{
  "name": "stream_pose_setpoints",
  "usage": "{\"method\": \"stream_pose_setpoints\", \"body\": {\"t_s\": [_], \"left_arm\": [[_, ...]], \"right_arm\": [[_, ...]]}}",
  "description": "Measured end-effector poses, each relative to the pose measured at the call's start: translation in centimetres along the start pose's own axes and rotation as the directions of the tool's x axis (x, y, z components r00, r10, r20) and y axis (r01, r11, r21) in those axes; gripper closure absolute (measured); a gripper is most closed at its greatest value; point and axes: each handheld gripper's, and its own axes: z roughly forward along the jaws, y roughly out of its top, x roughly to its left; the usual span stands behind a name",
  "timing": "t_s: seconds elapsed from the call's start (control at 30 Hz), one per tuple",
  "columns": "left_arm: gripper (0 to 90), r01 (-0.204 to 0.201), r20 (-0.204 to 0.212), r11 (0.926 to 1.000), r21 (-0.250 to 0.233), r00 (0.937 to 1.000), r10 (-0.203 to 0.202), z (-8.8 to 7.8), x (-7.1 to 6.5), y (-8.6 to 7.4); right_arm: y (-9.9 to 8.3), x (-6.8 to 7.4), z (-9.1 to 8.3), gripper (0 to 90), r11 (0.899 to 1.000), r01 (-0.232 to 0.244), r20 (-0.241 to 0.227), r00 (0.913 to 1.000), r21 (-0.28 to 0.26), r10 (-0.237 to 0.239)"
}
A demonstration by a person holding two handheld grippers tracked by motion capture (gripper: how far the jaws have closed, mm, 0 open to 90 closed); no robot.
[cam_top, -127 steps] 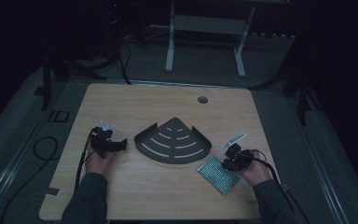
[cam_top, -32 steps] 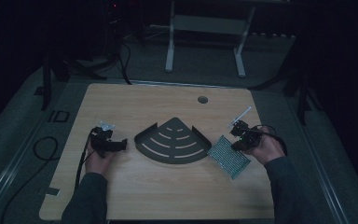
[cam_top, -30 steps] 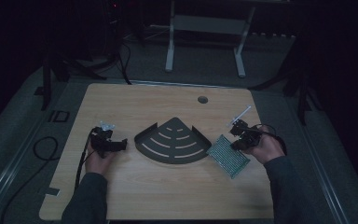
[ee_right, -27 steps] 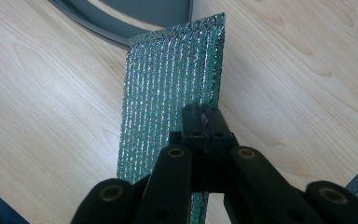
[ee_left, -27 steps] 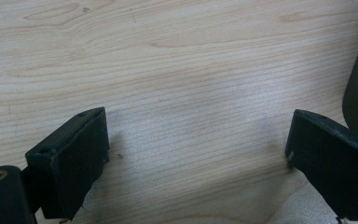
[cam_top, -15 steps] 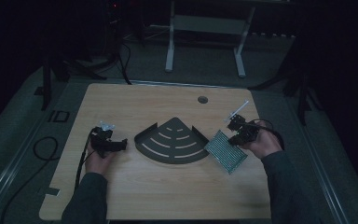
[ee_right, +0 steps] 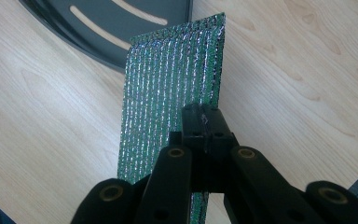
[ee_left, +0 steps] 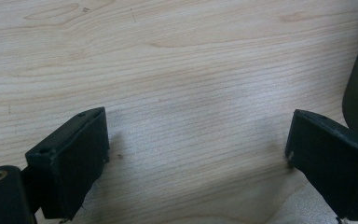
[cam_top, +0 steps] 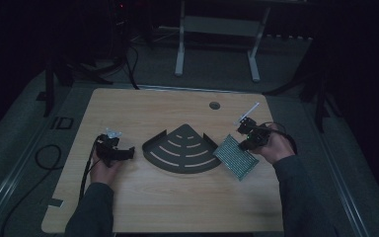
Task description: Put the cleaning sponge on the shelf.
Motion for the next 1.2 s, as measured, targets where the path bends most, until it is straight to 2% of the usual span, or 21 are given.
{"method": "stream_pose_setpoints", "body": {"t_s": [0.3, 0.57, 1.2], "left_arm": [[6.6, -0.001, 0.000, 1.0000, 0.000, 1.0000, 0.001, 0.0, 0.0, 0.0], [6.6, -0.001, -0.001, 1.0000, -0.001, 1.0000, 0.001, 0.0, 0.0, 0.0], [6.6, -0.002, 0.000, 1.0000, 0.001, 1.0000, 0.002, 0.0, 0.0, 0.0]], "right_arm": [[0.8, 0.0, 0.1, 89.9, 1.000, 0.009, 0.003, 1.0000, 0.006, -0.009], [1.4, -0.1, 0.0, 89.9, 1.000, -0.002, 0.005, 1.0000, -0.008, 0.002], [3.4, 0.2, 0.6, 89.9, 1.000, 0.012, -0.018, 0.9998, -0.021, -0.012]]}}
